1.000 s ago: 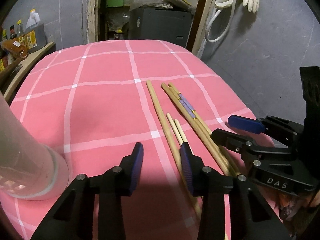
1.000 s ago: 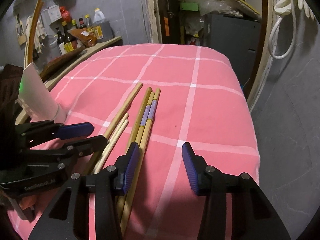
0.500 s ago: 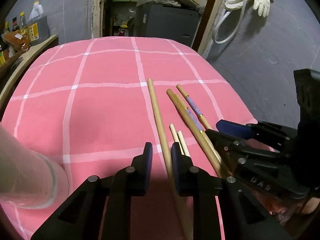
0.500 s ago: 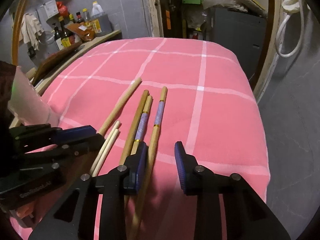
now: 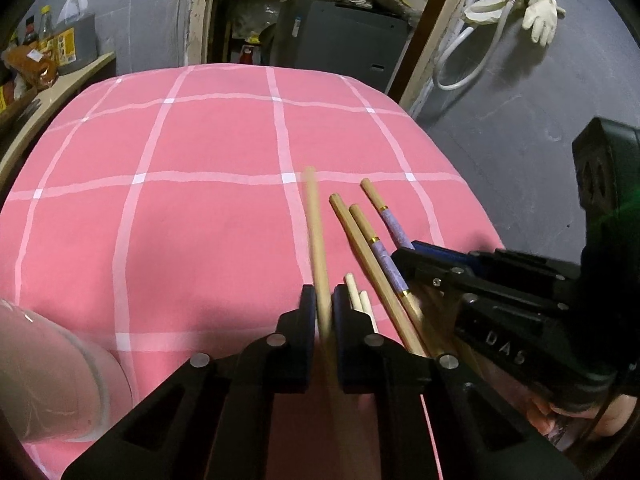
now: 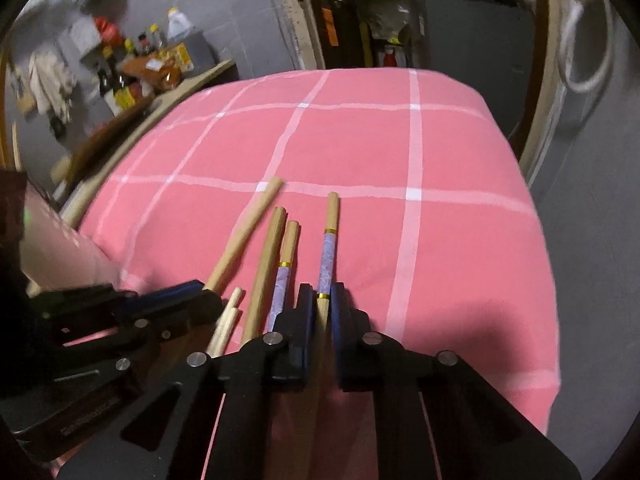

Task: Organize utensils
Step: 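Close the left tool on a plain chopstick while the right tool grasps a purple-wrapped one, then lift both held chopsticks upright and carry them toward the white holder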

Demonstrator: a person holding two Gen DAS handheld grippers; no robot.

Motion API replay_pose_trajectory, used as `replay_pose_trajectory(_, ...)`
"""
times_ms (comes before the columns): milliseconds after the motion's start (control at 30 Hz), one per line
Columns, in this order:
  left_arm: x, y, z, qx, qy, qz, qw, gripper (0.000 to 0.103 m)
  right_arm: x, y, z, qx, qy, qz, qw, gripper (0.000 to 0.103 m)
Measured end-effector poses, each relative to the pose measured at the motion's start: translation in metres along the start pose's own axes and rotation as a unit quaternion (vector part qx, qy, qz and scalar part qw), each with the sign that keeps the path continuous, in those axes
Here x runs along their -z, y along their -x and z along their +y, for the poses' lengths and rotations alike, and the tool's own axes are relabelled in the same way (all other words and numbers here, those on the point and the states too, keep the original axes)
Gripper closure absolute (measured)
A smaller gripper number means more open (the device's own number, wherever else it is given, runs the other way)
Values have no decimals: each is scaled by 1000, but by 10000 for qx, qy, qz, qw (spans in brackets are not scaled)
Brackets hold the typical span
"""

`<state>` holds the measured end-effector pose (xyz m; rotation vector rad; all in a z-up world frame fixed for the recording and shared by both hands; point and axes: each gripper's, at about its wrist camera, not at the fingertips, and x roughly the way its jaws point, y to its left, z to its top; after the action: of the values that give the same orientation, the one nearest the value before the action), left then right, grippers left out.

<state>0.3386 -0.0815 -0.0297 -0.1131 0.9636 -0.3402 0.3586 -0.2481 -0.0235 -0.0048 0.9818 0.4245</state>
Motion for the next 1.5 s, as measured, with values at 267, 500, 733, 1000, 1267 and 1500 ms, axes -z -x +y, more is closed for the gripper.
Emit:
replay_pose_trajectory(267, 6, 25, -4, 206, 30, -307, 9993, 98, 15, 28, -4, -311, -429, -460, 9975, 98)
replay_pose_trajectory(500, 25, 79, -10, 389, -219, -1389, 9893, 98, 34, 87, 15, -499, -415, -1752, 9824, 98)
replay_pose_trajectory(733, 38, 123, -15, 462, -184, -2300, 9719, 98, 44, 128, 47, -755, -225, -2873, 9546, 98)
replay_pose_trajectory(1000, 42, 182, -2, 534, -72, -3246, 9443, 98, 34, 157, 93, -1003, 183, -3703, 9233, 98)
replay_pose_trajectory(1267, 34, 237, 30, 325, 104, -4009, 9155, 98, 14, 168, 134, -1383, 399, -4227, 8947, 98)
replay_pose_trajectory(1500, 23, 263, 82, -100, 371, -4516, 8914, 98, -4, 166, 166, -1635, 480, -4675, 8674, 98)
